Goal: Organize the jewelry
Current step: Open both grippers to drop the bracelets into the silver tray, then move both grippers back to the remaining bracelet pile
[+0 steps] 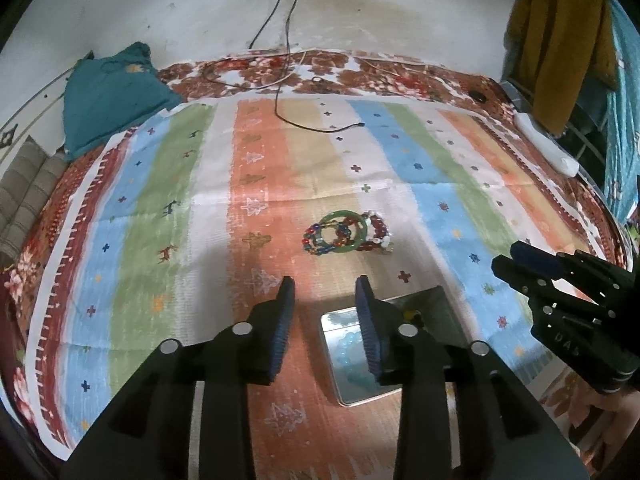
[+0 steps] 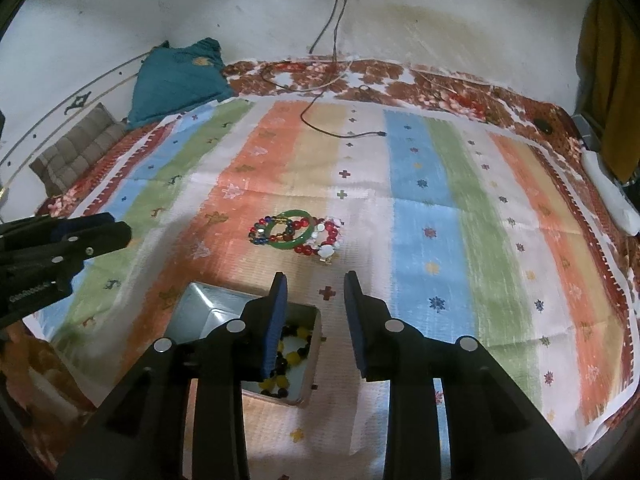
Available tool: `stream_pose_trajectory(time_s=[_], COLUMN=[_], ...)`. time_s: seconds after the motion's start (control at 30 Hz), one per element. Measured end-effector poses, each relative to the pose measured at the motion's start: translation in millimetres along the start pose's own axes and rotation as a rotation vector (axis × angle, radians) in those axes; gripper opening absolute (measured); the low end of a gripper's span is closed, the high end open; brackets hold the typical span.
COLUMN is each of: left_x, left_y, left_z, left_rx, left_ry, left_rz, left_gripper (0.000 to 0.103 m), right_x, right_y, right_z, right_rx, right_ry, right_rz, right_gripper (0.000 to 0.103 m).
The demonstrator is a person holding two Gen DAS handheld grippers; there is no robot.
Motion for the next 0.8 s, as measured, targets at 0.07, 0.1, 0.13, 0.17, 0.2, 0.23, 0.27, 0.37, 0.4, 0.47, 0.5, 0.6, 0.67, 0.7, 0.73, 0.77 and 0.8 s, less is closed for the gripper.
stream_pose_trajectory(time_s=[0.07, 0.1, 0.13, 0.17, 0.2, 0.23, 0.27, 0.37, 0.4, 0.47, 0.5, 0.6, 0.67, 0.7, 0.73, 0.77, 0.8], left_x=[-3, -4, -5, -6, -8, -10, -12, -16, -18, -22, -23, -30, -36, -37, -40, -41, -44], left_y=[-2, -3, -5, -6, -7, -8, -10, -13, -15, -17, -18, -21, -23, -24, -25, -26, -27], left_z=[-3, -4, -7, -9, -10, -12, -13, -15, -15, -15, -14, -14, -15, -15, -15, -15, -16], left_rx=[0.002, 0.004, 0.010, 0.016, 0.023, 0.028, 0.031, 0.034, 0.033, 0.028, 0.025, 0.017, 0.013, 0.013, 0.010, 0.008, 0.005], left_ry=[-0.011, -0.019, -0.029, -0.033, -0.036, -0.037, -0.039, -0.050, -0.053, -0.056, -0.059, -0.074, -0.085, -0.087, -0.092, -0.095, -0.099], left_rz=[-0.004, -0.003, -0.001, -0.002, -0.005, -0.009, -0.011, -0.016, -0.019, -0.026, -0.028, -0.039, -0.049, -0.051, -0.057, -0.060, -0.064], left_gripper=[0.044, 0.048, 0.049, 0.049, 0.049, 0.050, 0.052, 0.054, 0.055, 0.056, 0.056, 0.057, 0.058, 0.059, 0.059, 0.059, 0.059], right_x=[-4, -5, -7, -9, -11, -12, -13, -17, -20, -23, -25, -30, -33, -35, -38, -41, -43], right_y=[-3, -5, -6, -7, -9, -10, -10, -12, -13, -14, -15, -18, -20, -22, -23, -25, -26], right_z=[3, 4, 6, 7, 8, 8, 8, 9, 9, 10, 11, 13, 13, 14, 16, 18, 19], right_rx=[0.001, -0.001, -0.003, -0.004, -0.005, -0.004, -0.003, 0.003, 0.006, 0.007, 0.006, 0.005, 0.009, 0.010, 0.007, 0.001, 0.000], right_ry=[0.008, 0.011, 0.013, 0.013, 0.016, 0.018, 0.019, 0.023, 0.025, 0.026, 0.028, 0.033, 0.035, 0.037, 0.039, 0.041, 0.041], right_rz=[-0.005, -0.007, -0.011, -0.014, -0.018, -0.020, -0.022, -0.031, -0.037, -0.045, -0.052, -0.063, -0.069, -0.073, -0.077, -0.083, -0.087], right_gripper=[0.037, 0.039, 0.040, 0.040, 0.042, 0.043, 0.046, 0.052, 0.054, 0.055, 0.056, 0.062, 0.064, 0.064, 0.064, 0.064, 0.065])
Point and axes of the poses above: each gripper's, at about its wrist camera, not at the fingertips, and x roughly against the way its jaws point, z to its right, y to its underside, the point moved 3 cm from there along -x, roughly the way its jaws point, and after that the axes turned 4 degrees about x, right-handed, at the moved point
